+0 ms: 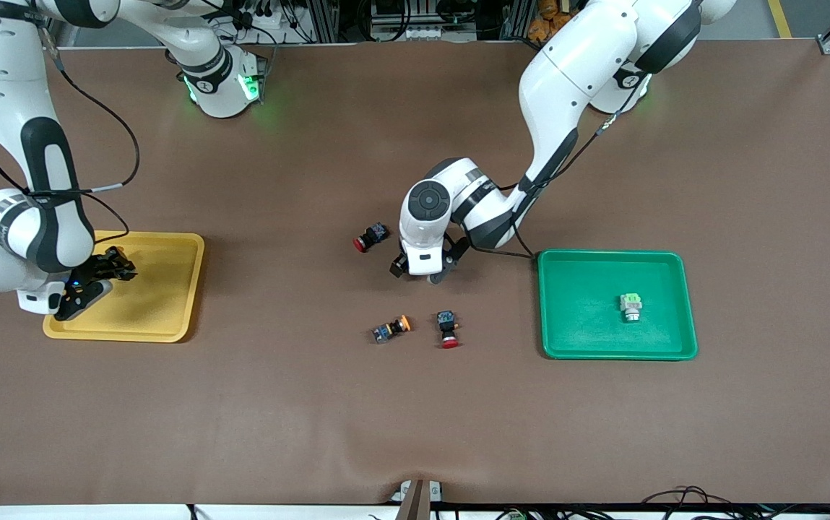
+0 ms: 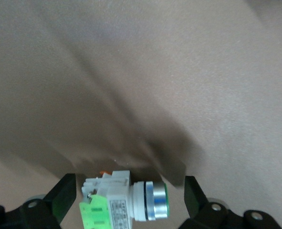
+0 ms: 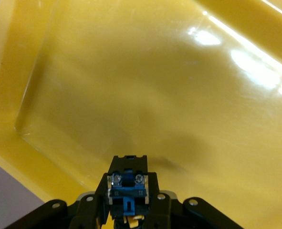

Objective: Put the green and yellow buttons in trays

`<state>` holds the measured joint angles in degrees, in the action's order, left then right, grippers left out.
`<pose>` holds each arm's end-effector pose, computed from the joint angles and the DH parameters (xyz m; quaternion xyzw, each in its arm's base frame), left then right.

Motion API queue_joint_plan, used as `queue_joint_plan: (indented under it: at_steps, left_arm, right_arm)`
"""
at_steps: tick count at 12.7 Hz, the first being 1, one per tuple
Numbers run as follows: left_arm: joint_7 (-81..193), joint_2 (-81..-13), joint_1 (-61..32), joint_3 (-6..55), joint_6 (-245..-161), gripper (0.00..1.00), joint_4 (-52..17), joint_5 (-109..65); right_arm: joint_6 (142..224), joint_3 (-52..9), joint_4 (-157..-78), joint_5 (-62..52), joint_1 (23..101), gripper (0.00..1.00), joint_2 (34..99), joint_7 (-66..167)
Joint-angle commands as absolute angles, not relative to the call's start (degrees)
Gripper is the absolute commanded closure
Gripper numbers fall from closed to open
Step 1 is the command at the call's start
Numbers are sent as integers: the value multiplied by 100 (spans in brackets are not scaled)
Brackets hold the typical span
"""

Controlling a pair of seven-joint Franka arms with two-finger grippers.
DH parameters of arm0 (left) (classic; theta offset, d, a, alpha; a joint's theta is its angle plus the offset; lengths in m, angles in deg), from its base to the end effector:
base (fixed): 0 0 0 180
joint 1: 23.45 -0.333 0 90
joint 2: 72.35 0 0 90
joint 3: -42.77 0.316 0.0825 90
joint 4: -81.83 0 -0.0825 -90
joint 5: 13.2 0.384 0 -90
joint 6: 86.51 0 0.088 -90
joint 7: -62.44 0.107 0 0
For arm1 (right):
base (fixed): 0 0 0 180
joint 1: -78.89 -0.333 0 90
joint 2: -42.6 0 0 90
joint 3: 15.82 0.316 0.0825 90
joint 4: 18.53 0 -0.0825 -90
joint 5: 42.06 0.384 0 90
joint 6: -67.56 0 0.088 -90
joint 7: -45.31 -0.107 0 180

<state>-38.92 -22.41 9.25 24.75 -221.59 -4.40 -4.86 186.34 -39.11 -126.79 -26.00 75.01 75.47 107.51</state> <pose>0.4798 -0.5260 0.1668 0.9004 0.4296 -0.0622 0.0285 0.5667 -0.1782 0.1979 -0.9438 -0.2875 0.1246 0.1050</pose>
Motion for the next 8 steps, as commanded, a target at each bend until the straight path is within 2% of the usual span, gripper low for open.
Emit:
queue_joint_plan:
  at_steps: [1,2,3,6,8]
  left_arm:
    - [-4039,-2146,1003,2537,-22203,44,-290,-335]
    - [-3978,-2181,994,2537,-22203,82,-281,-327]
    - [-3943,-2233,960,2537,-22186,100,-281,-326]
    - [-3514,-2557,583,2528,-21933,100,-298,-318]
    - [-2909,-2926,214,2502,-21310,100,-316,-318]
  right_arm:
    - [18551,-3928,-12506,-2457,7555,14,7599,11174]
    - [18542,-3929,-12496,-2448,7573,0,7617,11193]
    - [18525,-3989,-12496,-2430,7573,0,7617,11185]
    - [17938,-4112,-12488,-1869,7451,0,7582,10871]
    - [17604,-4174,-12426,-1911,7152,0,7477,9425]
